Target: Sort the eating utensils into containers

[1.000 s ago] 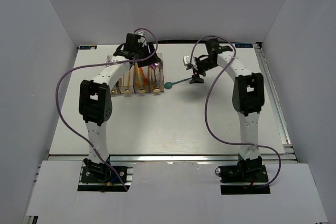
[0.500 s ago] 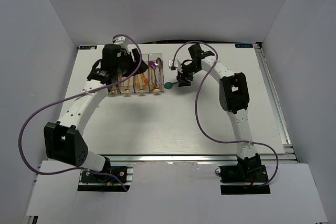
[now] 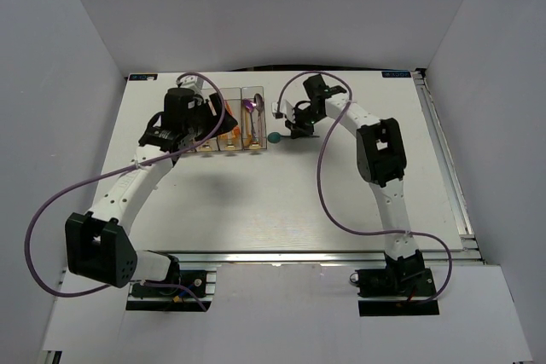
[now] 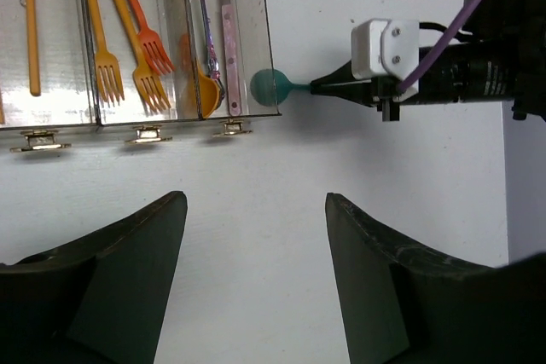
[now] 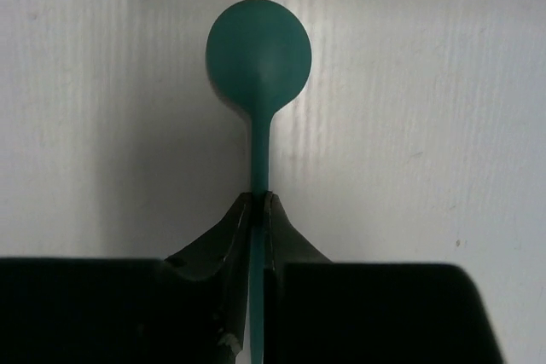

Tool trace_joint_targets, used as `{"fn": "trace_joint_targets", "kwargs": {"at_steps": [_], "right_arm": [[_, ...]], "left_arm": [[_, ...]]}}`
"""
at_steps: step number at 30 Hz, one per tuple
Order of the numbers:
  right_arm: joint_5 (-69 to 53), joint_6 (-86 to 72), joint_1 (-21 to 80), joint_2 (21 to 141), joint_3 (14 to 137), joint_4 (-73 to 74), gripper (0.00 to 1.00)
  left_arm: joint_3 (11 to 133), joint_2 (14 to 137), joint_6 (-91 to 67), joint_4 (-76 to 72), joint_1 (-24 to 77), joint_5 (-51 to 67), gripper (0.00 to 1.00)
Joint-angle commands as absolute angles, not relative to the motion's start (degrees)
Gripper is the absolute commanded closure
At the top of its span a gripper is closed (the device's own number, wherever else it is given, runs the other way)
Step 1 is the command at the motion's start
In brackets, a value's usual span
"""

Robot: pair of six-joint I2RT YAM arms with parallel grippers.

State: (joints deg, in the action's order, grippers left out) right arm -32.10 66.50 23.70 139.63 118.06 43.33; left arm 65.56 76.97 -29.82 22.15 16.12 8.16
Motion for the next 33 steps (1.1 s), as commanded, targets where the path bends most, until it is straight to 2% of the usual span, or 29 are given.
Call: {"fn": "trace_joint_targets", "kwargs": {"at_steps": [1,5,7,14,16,22,31,33], "right_arm": [[-23.65,70.66,23.03,137.03,108.39,46.41,0.92],[-23.2,71.28,21.72,128.26,99.42,43.42,1.0],[-24.6,70.49,21.27,125.17,96.16,43.5,1.0],[-34.96,52.32,20.92,117.95,100.37,52.47,1.0],[-41.45,43.97,21.0,117.16,100.72,52.12,1.0],[-47.46,27.54,22.49,114.88,99.14,46.5,1.0],[-49.39,19.08,24.25,113.47,99.58,40.7,1.0],[-49.48,17.32,24.52,113.12,99.23,39.56,1.0]], "left_arm": [[63.64,74.53,-32.08,19.69,15.91,9.84,0.23],[60.83,74.97,-36.38,15.13,15.82,13.96,0.23],[58.63,75.5,-40.86,11.28,15.82,16.25,0.23],[53.44,79.09,-52.81,-2.36,18.54,21.97,0.24],[54.66,83.12,-54.39,-4.21,20.38,22.76,0.25],[60.1,89.98,-57.04,-5.71,25.04,21.8,0.26],[66.0,96.68,-60.56,-1.85,28.83,17.23,0.28],[67.4,97.73,-60.82,-1.15,29.35,16.44,0.31]]}}
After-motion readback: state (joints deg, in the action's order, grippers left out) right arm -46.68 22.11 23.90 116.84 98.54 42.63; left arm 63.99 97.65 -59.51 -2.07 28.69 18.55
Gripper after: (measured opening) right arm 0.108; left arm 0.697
